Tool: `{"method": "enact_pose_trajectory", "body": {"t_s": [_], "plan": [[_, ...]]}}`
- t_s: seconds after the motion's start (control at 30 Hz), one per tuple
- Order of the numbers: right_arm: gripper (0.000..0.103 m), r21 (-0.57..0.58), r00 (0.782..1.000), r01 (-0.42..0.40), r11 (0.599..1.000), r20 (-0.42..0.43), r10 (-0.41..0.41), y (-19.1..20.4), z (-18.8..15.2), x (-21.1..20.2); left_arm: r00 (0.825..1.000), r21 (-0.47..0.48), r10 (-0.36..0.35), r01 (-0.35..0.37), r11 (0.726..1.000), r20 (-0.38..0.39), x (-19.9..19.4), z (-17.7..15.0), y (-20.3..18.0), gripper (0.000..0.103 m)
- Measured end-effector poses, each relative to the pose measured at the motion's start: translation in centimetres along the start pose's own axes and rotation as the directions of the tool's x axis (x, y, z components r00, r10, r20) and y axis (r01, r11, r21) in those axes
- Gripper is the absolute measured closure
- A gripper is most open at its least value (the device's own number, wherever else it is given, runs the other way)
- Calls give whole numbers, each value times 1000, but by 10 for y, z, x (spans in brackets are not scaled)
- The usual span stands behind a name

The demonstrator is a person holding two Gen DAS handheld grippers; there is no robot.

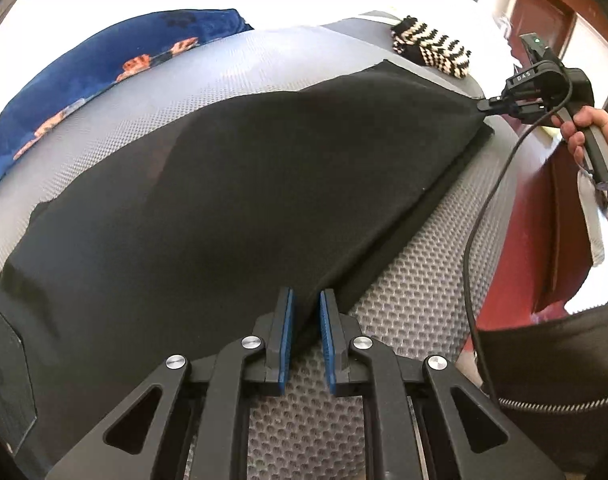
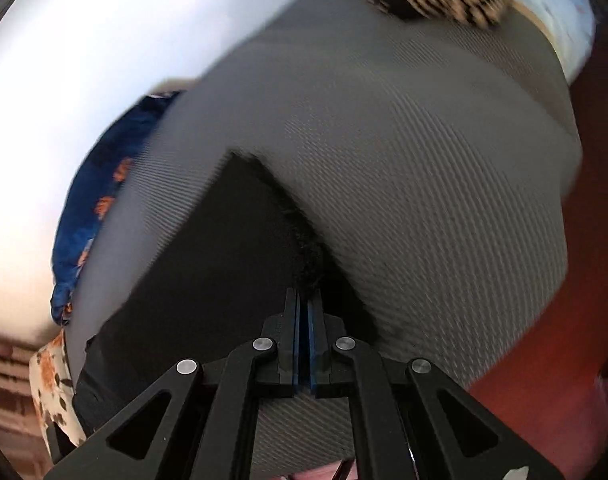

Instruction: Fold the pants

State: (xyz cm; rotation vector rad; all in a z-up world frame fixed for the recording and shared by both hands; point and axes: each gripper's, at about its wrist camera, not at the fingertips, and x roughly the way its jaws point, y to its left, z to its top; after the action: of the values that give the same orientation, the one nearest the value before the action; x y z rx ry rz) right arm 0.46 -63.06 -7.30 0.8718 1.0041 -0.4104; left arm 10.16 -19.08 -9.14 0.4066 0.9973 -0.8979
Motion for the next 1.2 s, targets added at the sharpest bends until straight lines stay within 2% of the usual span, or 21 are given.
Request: {"method": "enact_pose_trajectory", "body": {"t_s": [0.23,0.33,0.47,0.6,0.83,0.87,0.97,1.0,1.07,1.13,1.2], "plan": [[100,18,1000,6,1000,27,-7,-15,-14,-8,1000,-11,-19,19,1000,-2,-2,-1,4,89],[101,27,1000,15,1000,19,-15,-19,-19,-6,999,-34,-49,48,998,-6,-4,3,9,91],[101,57,999,-8,998,49,6,-20,-22,-14,999,-19,-48,48,999,-2,-7,3,11,93],[101,39,998,25,999,62,-27,-18,-27,-16,998,-41,-63,62,997,-12,-2,1,14,94],[102,52,996,86,995,9,-86,-23,-26,8,998,-61,-65,64,996,-22,3,1,16,94],[101,57,996,88,995,6,-88,-23,-26,8,997,-70,-72,71,995,-17,2,2,18,93],[85,-12,993,113,993,-15,-114,-11,-24,5,994,-121,-112,109,987,-16,-1,5,29,89],[76,-25,992,124,992,1,-124,-7,-22,-2,993,-140,-122,120,983,-4,-5,6,33,86],[74,-51,988,148,988,44,-146,4,-18,-17,989,-179,-137,144,973,49,-21,7,44,82],[74,-112,984,160,981,102,-149,23,-11,-36,984,-204,-143,161,966,102,-38,8,59,73],[73,-198,987,139,970,110,-119,47,-5,-45,986,-233,-77,111,966,150,-52,7,73,62]]}}
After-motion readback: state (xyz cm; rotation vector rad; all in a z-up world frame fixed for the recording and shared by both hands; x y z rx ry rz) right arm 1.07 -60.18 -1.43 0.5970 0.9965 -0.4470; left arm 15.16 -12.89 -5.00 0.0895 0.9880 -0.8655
